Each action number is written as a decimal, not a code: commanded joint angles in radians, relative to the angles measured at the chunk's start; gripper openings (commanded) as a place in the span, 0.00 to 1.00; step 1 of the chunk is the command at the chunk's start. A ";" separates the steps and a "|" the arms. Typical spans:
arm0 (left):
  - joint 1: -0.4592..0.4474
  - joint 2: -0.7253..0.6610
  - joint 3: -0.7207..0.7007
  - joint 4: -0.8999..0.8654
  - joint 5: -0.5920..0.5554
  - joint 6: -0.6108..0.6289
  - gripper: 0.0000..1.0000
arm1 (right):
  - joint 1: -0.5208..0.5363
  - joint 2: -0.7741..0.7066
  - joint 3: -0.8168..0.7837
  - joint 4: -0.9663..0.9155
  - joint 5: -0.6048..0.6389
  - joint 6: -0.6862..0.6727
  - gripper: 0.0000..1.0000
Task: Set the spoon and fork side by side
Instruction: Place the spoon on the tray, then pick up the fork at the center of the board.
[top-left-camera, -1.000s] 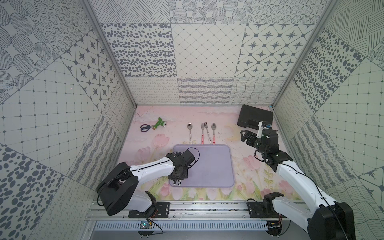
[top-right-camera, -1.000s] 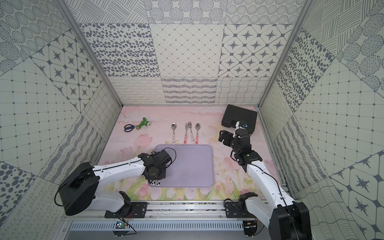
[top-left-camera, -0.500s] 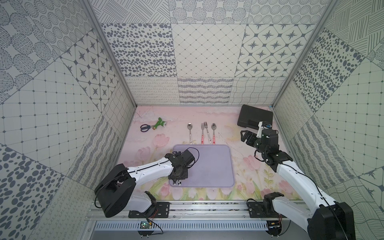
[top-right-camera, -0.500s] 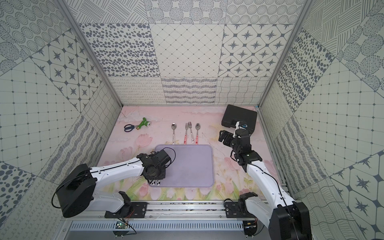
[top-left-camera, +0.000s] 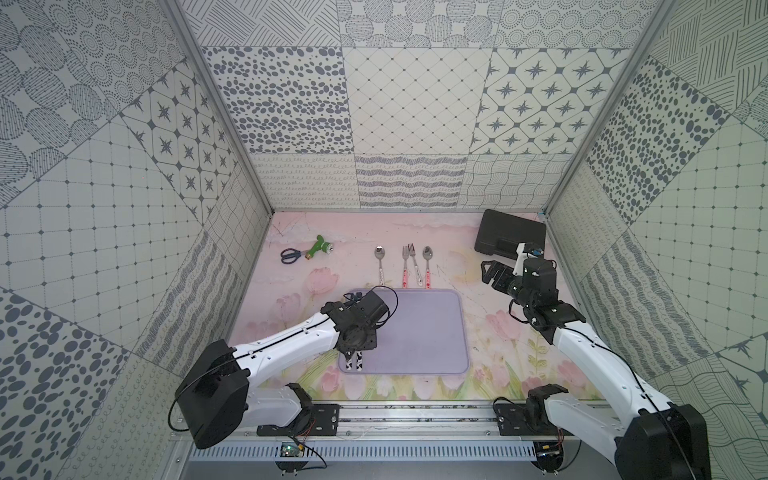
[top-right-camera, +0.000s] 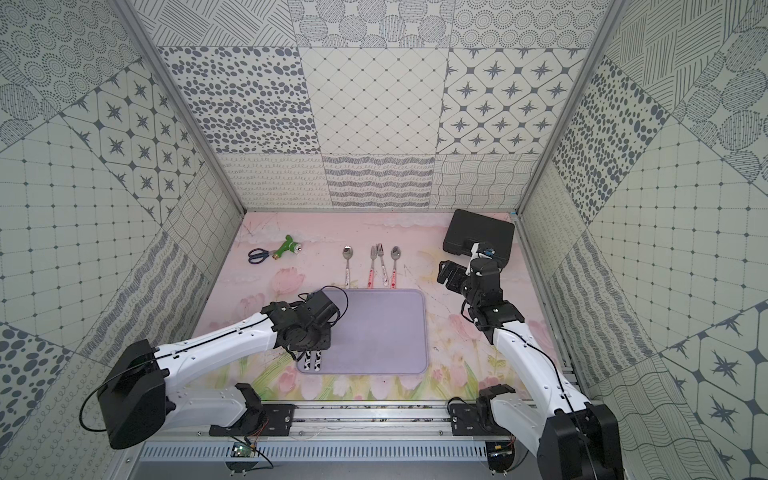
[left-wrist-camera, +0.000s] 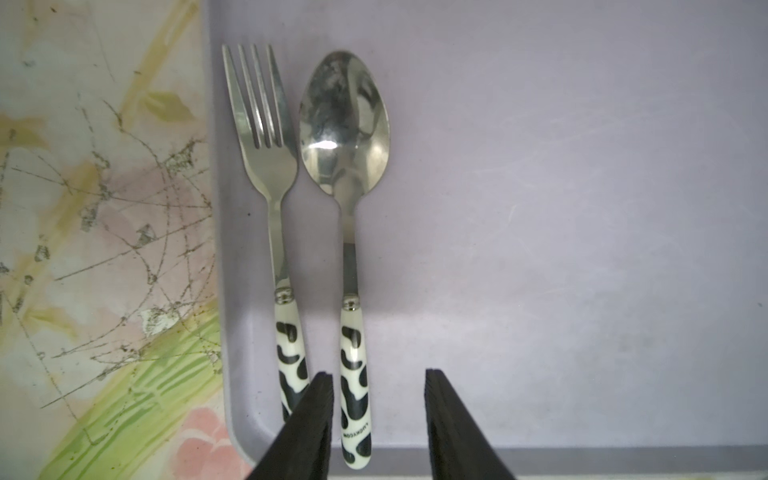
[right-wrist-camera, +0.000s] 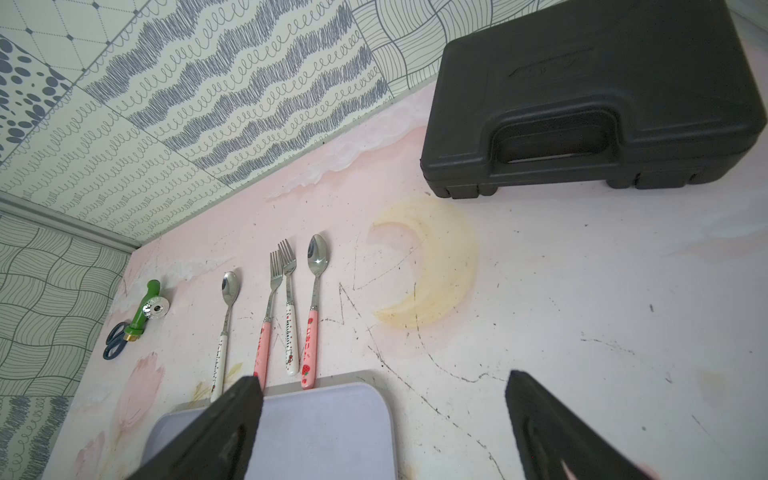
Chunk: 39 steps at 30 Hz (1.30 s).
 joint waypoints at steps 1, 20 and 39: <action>-0.002 0.015 0.074 -0.056 -0.054 0.038 0.42 | 0.005 -0.018 -0.013 0.034 0.005 0.004 0.97; 0.030 0.341 0.491 -0.020 -0.018 0.159 0.46 | 0.012 -0.001 -0.016 0.062 -0.035 -0.031 0.97; 0.105 0.766 0.954 -0.073 0.068 0.205 0.42 | 0.013 -0.003 -0.017 0.051 0.005 -0.018 0.97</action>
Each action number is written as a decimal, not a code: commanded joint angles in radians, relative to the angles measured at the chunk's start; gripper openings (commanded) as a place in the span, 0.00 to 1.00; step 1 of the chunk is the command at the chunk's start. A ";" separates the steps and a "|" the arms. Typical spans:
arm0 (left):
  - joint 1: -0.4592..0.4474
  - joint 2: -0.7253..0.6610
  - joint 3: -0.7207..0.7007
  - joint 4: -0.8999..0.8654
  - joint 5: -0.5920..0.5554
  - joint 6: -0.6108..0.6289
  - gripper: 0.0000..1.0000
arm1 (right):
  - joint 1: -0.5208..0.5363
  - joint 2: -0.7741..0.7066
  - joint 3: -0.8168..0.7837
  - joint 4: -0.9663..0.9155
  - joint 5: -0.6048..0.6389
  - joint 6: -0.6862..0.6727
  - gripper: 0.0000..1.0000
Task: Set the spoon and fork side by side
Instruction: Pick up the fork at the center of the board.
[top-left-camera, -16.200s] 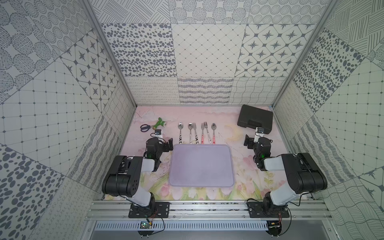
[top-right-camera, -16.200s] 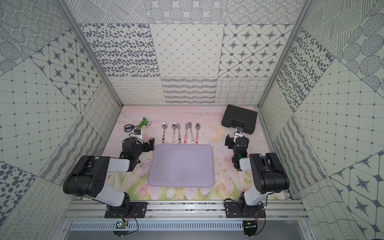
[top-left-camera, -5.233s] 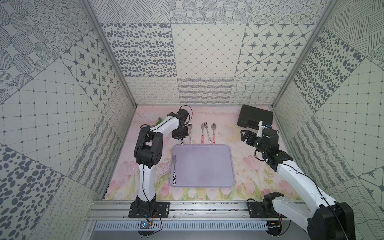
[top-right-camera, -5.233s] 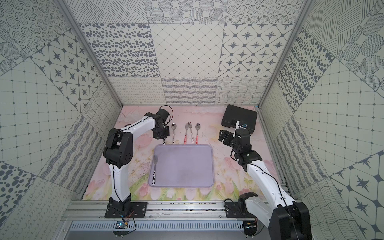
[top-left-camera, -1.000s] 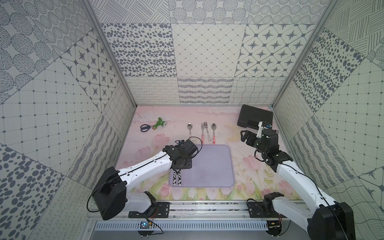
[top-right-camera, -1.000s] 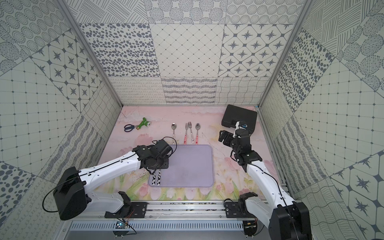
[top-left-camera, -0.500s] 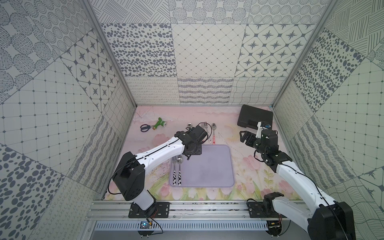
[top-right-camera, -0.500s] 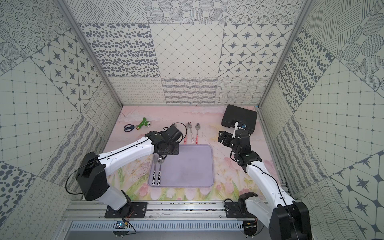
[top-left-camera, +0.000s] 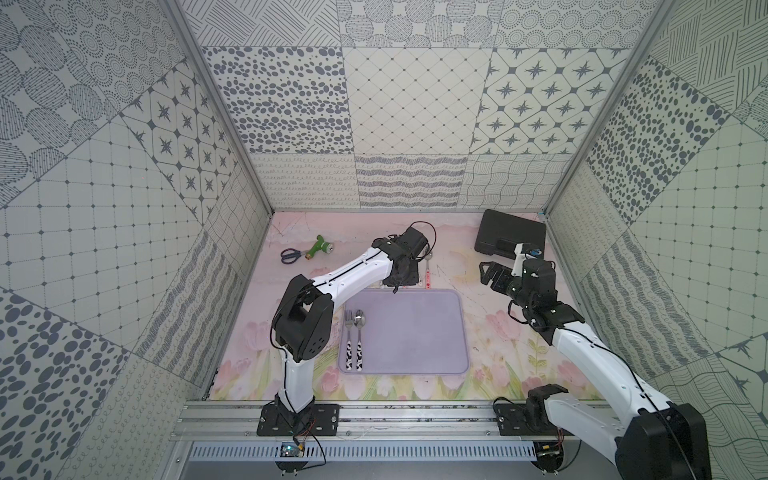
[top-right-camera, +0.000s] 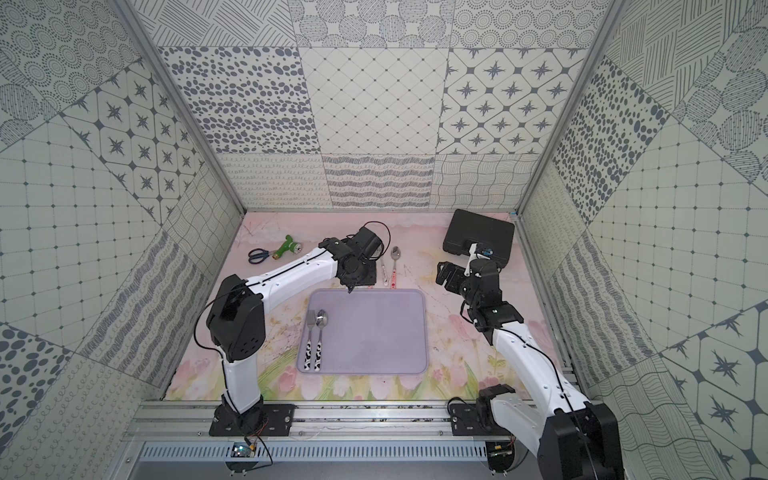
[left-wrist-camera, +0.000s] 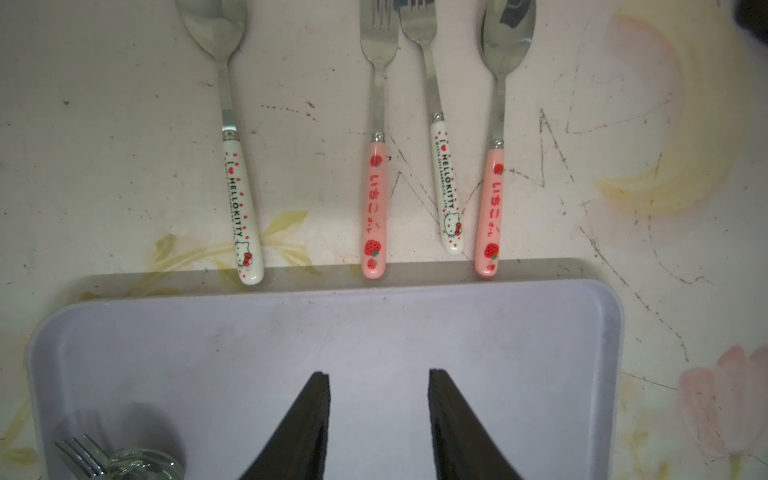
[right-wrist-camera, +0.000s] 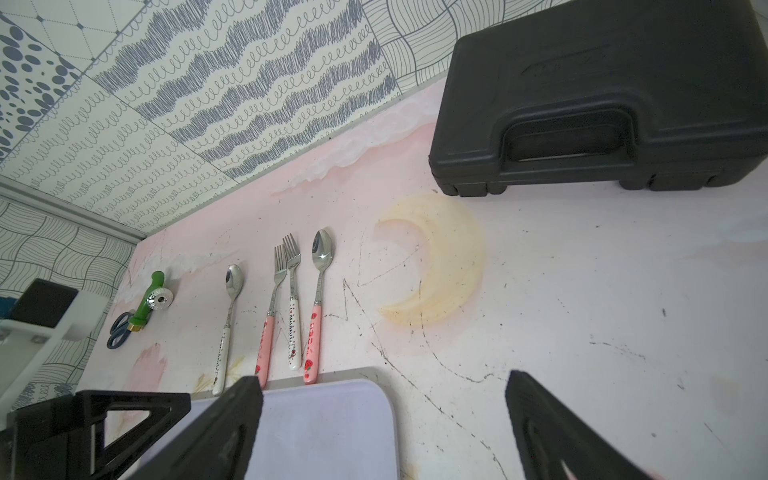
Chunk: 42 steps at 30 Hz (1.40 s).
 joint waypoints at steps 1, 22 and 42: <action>0.012 0.098 0.121 -0.052 0.045 0.043 0.42 | 0.007 -0.004 -0.006 0.033 0.024 -0.002 0.97; 0.033 0.446 0.538 -0.172 0.082 0.059 0.42 | 0.006 -0.035 -0.020 0.030 0.084 0.003 0.97; 0.040 0.590 0.685 -0.226 0.093 0.063 0.42 | 0.006 -0.036 -0.022 0.030 0.092 0.003 0.97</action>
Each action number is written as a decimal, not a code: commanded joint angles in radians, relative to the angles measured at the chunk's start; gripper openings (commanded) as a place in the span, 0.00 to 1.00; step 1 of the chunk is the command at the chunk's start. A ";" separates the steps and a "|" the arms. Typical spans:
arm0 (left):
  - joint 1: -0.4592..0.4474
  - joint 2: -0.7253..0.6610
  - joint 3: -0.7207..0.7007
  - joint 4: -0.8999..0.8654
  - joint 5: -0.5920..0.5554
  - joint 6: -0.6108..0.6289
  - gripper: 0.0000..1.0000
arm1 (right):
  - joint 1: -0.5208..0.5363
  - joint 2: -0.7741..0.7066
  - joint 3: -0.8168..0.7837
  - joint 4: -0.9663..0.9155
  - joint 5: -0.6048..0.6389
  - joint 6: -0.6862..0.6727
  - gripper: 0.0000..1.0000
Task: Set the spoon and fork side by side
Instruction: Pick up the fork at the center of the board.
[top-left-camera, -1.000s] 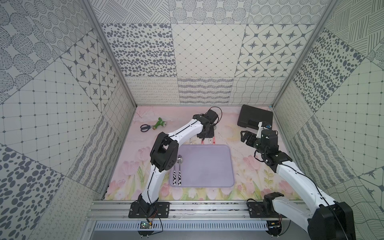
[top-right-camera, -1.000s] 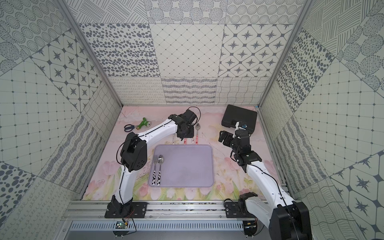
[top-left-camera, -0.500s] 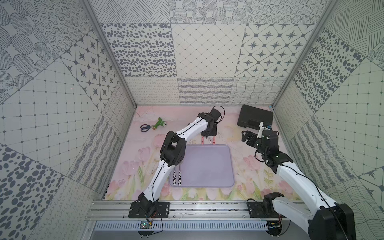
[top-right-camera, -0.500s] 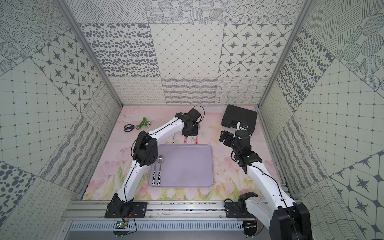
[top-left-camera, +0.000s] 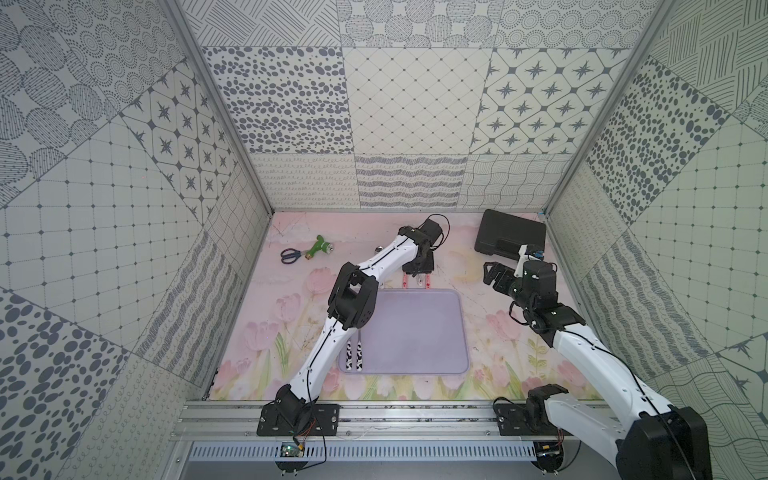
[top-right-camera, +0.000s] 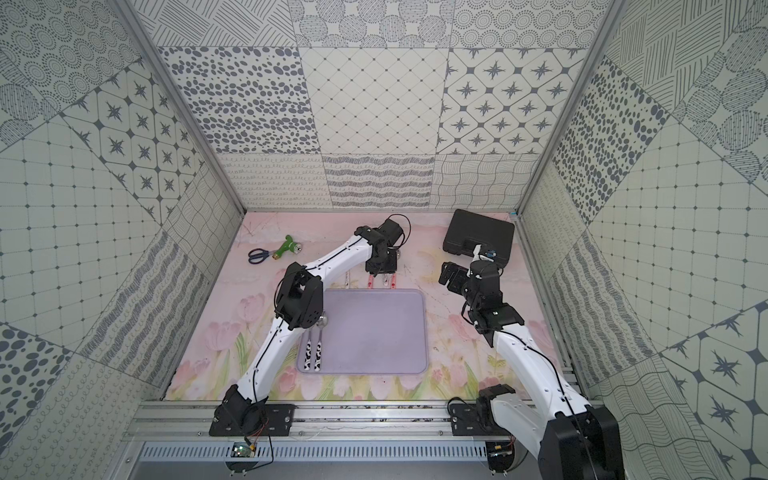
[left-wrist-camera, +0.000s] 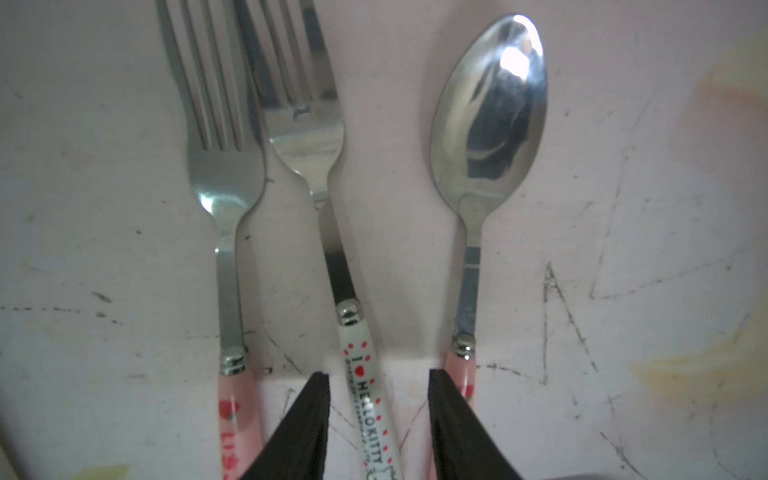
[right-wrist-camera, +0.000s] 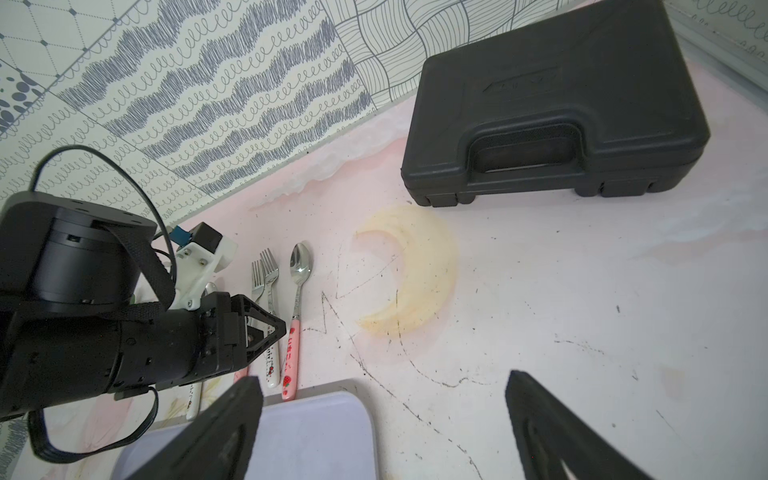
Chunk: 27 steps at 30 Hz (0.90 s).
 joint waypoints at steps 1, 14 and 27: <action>0.006 0.032 0.039 -0.056 0.021 0.029 0.41 | 0.006 -0.020 -0.010 0.032 0.013 0.000 0.97; 0.009 0.044 0.042 -0.074 0.025 0.040 0.25 | 0.006 -0.027 -0.010 0.031 0.016 -0.003 0.97; 0.009 0.035 0.041 -0.095 0.018 0.046 0.05 | 0.006 -0.030 -0.010 0.029 0.019 -0.004 0.97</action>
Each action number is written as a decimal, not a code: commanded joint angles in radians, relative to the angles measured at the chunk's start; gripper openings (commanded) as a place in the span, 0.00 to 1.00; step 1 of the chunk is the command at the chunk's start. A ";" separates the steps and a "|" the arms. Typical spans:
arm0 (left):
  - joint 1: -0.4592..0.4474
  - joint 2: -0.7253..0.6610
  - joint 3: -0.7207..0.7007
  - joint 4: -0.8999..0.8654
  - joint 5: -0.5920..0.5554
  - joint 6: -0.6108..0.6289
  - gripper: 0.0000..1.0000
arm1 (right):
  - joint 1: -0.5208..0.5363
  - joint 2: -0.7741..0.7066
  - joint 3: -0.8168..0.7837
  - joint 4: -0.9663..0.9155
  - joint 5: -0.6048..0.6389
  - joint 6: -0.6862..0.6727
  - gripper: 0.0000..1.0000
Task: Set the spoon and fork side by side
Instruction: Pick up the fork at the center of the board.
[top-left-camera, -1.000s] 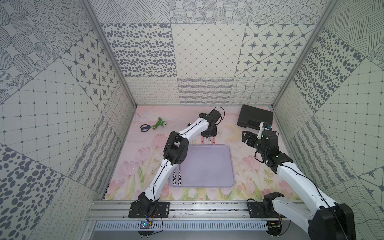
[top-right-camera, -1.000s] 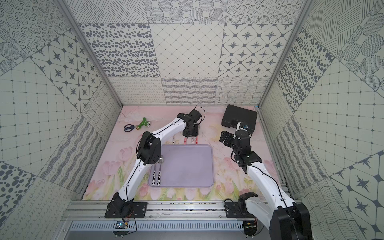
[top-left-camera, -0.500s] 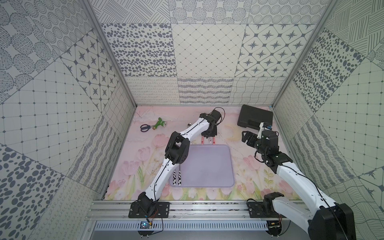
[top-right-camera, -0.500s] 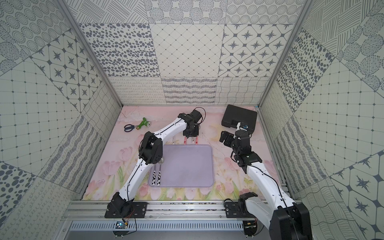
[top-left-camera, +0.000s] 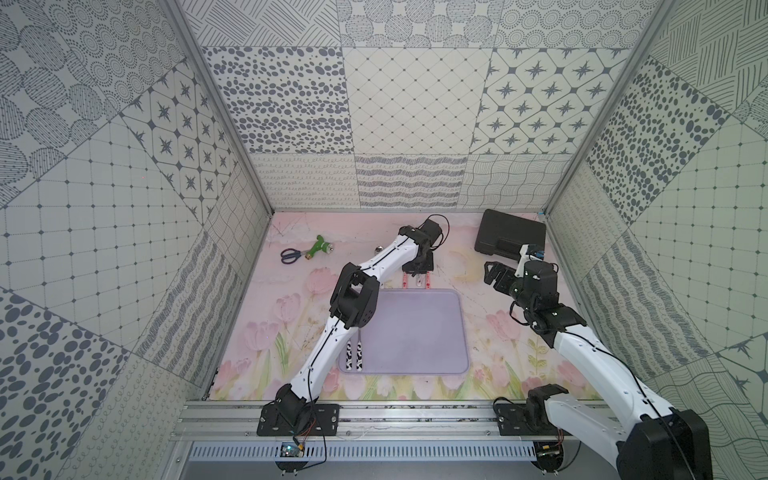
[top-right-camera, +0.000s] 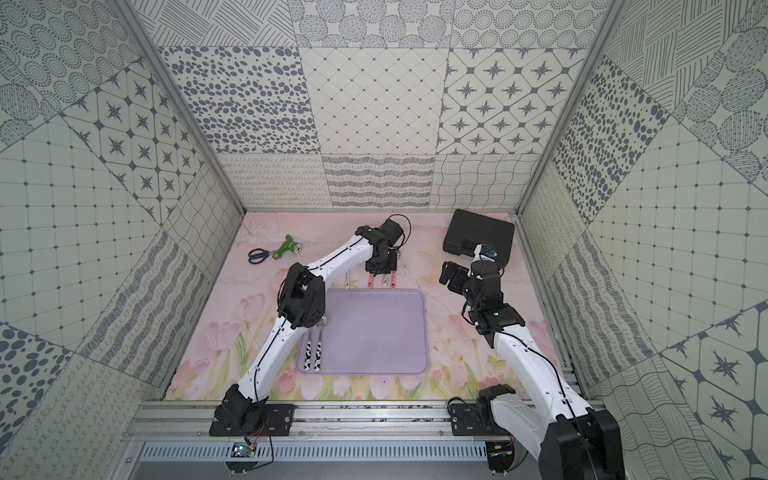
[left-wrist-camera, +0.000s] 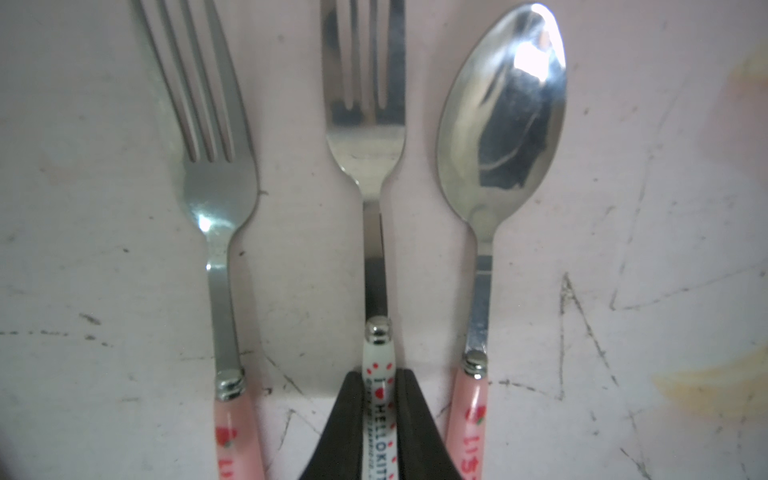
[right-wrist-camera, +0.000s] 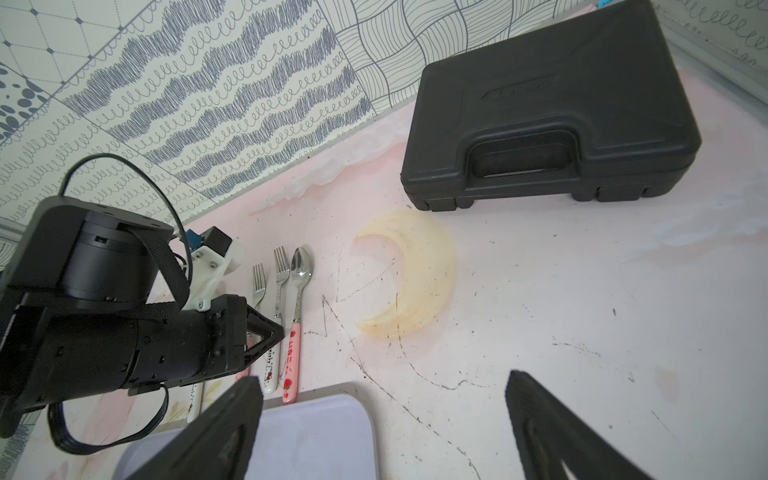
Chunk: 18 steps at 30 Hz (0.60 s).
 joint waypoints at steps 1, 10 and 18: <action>0.005 0.003 0.001 -0.072 0.013 0.022 0.03 | 0.006 -0.020 -0.010 0.029 0.012 -0.005 0.97; 0.004 -0.033 -0.003 -0.068 0.013 0.023 0.00 | 0.006 -0.022 -0.013 0.029 0.015 -0.005 0.97; -0.001 -0.090 -0.040 -0.047 0.010 0.026 0.00 | 0.006 -0.023 -0.013 0.029 0.017 -0.007 0.97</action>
